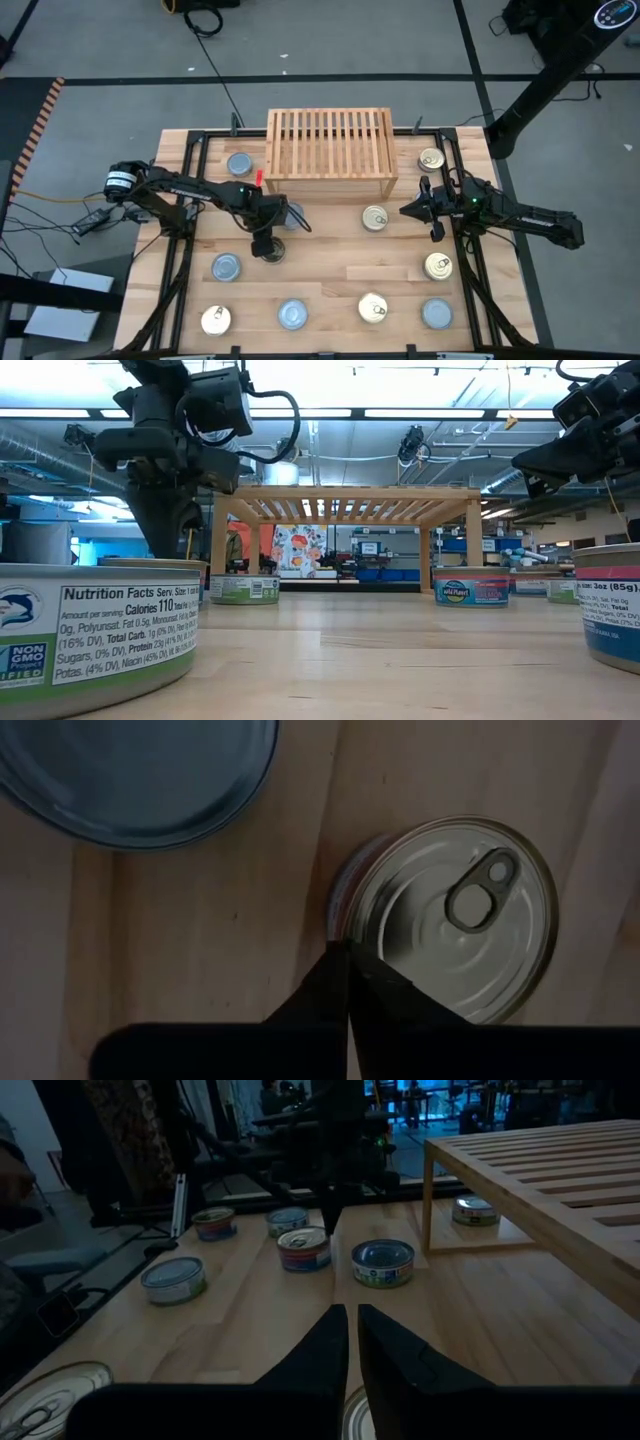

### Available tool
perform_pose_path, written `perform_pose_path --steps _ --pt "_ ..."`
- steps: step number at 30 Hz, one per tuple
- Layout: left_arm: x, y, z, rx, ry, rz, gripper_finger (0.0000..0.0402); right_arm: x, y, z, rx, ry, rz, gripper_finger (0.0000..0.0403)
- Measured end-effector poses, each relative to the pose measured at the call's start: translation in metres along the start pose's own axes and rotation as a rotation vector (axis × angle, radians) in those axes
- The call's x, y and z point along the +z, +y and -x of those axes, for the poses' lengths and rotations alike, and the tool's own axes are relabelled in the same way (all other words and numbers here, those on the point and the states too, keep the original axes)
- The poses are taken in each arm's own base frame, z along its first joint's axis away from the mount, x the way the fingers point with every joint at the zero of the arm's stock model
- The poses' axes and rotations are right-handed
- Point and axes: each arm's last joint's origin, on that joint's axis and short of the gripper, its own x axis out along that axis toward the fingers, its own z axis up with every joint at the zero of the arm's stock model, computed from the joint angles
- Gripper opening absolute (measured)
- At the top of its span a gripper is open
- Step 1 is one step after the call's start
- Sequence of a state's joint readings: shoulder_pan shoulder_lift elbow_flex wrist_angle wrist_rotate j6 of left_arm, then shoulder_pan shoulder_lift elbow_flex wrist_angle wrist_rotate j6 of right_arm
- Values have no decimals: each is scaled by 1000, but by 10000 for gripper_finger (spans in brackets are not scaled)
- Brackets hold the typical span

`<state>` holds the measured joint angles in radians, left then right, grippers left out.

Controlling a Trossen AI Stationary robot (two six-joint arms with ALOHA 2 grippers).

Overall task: Stack canned seafood by type on shelf
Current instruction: Put the blue pink tuna can on the shelf

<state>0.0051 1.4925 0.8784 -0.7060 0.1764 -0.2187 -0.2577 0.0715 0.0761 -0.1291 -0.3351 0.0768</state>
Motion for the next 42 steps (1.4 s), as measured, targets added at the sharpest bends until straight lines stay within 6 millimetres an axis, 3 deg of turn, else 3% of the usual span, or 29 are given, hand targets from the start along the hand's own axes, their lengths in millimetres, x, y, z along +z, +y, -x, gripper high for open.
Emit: perform_pose_path --steps 6,15,25,36,42 --pt "5 -3 5 36 -26 -25 2 0 0 0 0 0 1 40" --pt "15 -27 21 137 -78 -154 1 0 0 0 0 -3 15 40" --pt "-1 -53 34 213 -196 -274 0 5 0 0 2 -50 -41 40" --pt "-18 -51 39 135 -195 -147 0 29 2 4 -2 -299 -60 40" --pt "-23 -48 35 115 -219 -85 0 27 1 3 -34 -278 -78 40"
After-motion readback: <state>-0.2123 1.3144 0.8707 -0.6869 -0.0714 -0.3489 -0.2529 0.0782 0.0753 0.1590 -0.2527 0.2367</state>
